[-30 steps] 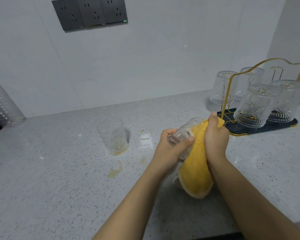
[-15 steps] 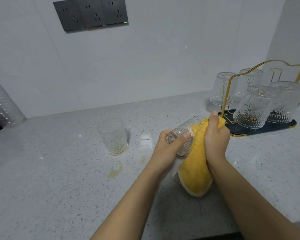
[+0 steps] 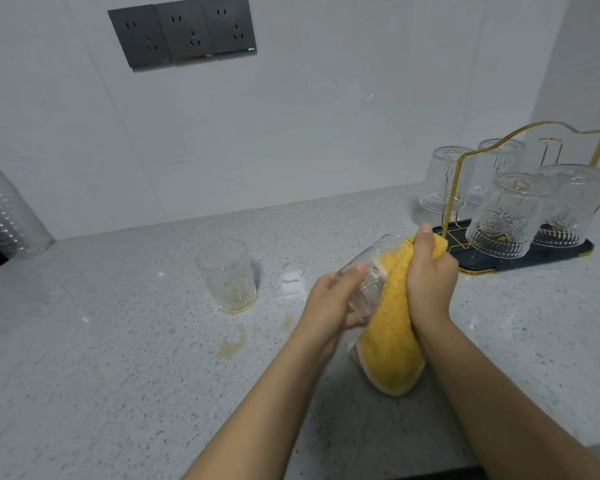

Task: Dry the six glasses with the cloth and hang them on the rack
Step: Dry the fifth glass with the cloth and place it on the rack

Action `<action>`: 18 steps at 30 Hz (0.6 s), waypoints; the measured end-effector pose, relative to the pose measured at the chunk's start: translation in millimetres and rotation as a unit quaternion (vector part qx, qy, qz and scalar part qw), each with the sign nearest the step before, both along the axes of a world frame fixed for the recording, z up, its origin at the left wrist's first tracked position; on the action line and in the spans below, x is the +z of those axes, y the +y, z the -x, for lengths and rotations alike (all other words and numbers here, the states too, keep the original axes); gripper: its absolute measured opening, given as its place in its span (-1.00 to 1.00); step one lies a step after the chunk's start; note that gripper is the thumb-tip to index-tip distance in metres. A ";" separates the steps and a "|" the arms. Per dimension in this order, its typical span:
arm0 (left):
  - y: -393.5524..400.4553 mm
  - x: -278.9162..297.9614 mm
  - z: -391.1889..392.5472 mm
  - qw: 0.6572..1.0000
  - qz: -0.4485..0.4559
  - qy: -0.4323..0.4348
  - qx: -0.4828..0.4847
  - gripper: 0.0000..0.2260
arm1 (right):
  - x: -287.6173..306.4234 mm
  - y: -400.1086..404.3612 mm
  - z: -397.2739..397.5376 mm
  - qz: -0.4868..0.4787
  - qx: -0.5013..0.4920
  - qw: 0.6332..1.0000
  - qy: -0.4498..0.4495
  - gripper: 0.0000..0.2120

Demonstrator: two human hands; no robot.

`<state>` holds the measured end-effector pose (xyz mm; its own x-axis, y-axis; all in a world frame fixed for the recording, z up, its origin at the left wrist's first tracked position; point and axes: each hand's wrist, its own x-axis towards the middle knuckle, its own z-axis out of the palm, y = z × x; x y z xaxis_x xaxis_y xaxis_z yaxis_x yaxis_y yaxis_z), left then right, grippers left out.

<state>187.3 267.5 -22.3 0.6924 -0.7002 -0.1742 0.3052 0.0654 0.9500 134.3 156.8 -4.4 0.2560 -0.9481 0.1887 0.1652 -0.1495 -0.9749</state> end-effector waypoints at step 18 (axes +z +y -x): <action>0.9 -2.4 2.0 0.996 0.020 0.068 -0.053 -0.60 | 4.8 -0.7 1.8 -0.008 0.008 1.000 -0.014 -0.55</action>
<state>185.3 268.4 -24.7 0.5863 -0.7763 -0.2314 0.4385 0.0639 0.8965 132.6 156.2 0.4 0.2653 -0.9470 0.1810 0.1955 -0.1310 -0.9719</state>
